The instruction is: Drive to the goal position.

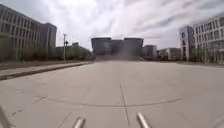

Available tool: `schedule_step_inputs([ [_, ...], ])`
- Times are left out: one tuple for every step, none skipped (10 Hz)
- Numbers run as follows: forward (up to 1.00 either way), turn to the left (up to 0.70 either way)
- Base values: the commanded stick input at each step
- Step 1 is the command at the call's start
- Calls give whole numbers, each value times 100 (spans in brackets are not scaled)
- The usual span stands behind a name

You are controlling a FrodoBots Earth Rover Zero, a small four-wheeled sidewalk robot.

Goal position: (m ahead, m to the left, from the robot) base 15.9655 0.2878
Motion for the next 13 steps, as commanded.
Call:
schedule_step_inputs([
  [100,0],
  [100,0],
  [100,0],
  [100,0],
  [100,0],
  [100,0],
  [100,-27],
  [100,-23],
  [100,-2],
  [100,0],
  [100,0],
  [100,0],
  [100,0],
])
